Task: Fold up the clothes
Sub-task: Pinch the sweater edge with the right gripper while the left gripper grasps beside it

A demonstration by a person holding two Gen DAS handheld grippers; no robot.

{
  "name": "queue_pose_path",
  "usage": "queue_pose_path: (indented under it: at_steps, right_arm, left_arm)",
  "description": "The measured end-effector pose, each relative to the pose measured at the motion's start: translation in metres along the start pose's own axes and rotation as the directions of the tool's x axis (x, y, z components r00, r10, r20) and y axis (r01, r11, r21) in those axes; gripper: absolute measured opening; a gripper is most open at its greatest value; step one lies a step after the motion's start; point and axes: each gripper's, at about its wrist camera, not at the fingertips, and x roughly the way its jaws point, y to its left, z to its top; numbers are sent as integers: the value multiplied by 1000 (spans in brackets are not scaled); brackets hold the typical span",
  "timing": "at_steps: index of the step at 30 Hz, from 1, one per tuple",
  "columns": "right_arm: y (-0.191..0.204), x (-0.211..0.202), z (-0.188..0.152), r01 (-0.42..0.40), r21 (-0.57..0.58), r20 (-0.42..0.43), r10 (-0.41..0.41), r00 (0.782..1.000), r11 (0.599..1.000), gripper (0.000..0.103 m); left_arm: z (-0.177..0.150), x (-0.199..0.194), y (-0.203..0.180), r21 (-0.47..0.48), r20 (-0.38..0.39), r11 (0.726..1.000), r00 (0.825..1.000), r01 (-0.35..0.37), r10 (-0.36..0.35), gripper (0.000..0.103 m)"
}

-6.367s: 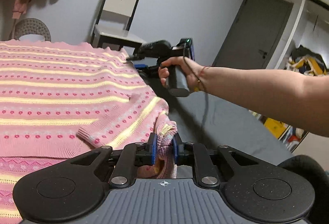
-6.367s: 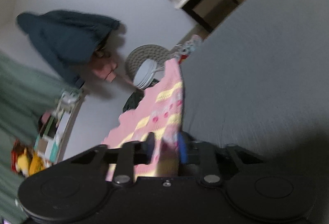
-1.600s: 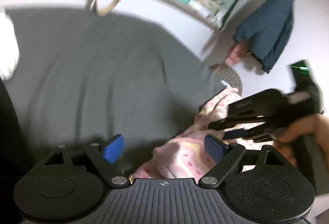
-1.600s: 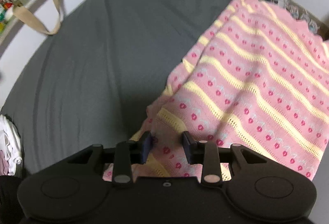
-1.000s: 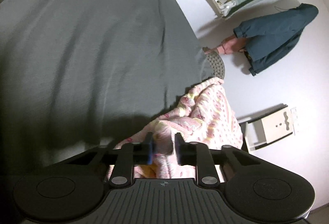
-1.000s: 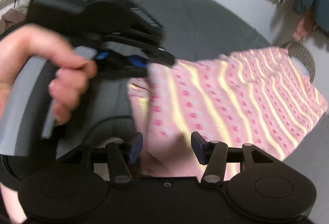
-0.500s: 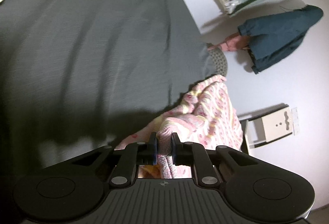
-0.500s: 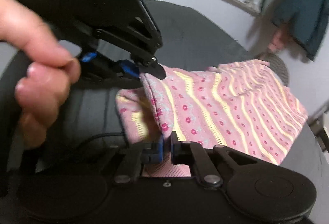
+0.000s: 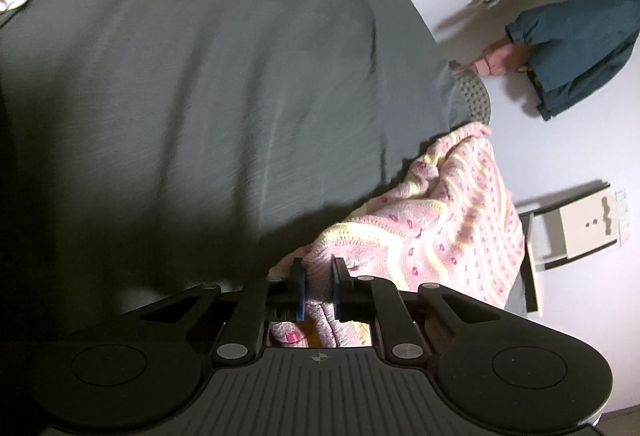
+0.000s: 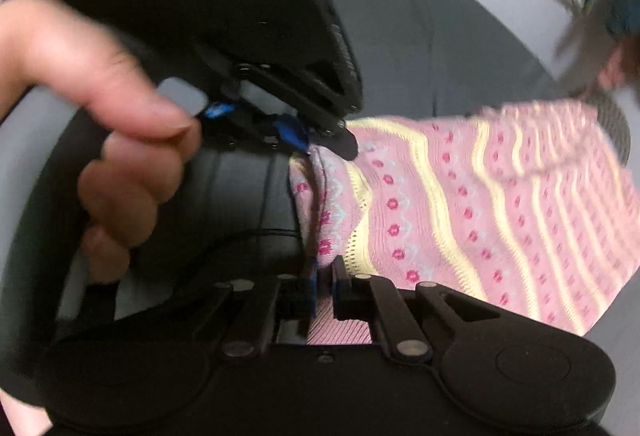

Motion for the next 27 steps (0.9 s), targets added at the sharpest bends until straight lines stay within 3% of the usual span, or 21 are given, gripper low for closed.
queue_pose_path:
  at_steps: [2,5,8,11,12,14,15,16,18,21,23,27]
  right_arm:
    - [-7,2,0,-44,62,0,44,999,997,24]
    - [-14,-2,-2,-90,133,38,86,996,987,32]
    - [-20,-13,-5,-89,193,108,69,992,977,36]
    - [-23,-23,-10,-62,226,201,16,979,972,44]
    - [-22,-23,-10,-59,221,219,10,976,973,44]
    - [-15,-21,-10,-33,178,225,-8,974,984,44]
    - [-9,-19,-9,-4,138,228,-28,973,990,44]
    - [-4,-17,-8,33,92,233,-54,971,995,44]
    - [7,-12,-8,104,2,248,-101,963,995,44]
    - [22,-6,-4,187,-87,285,-155,946,979,43]
    - [30,1,0,231,-147,292,-181,939,962,43]
    - [40,15,9,333,-289,315,-239,919,898,41]
  left_arm:
    - [0,0,-1,2,4,1000,1000,1,-1,17]
    - [0,-2,-3,11,11,1000,1000,7,-7,18]
    - [1,-11,-8,24,24,1000,1000,18,-19,19]
    - [8,-27,-23,75,88,997,996,-18,11,20]
    - [12,-34,-29,96,123,995,992,-30,18,26]
    - [25,-47,-46,144,199,989,980,-23,-6,50]
    - [35,-52,-55,172,224,985,974,-12,-27,74]
    - [46,-54,-65,202,237,979,970,2,-51,92]
    - [69,-55,-84,258,247,966,964,28,-94,96]
    - [109,-42,-104,314,186,947,974,70,-133,96]
    - [132,-25,-102,312,98,942,982,124,-161,96]
    - [157,12,-64,168,-72,958,972,234,-225,96]
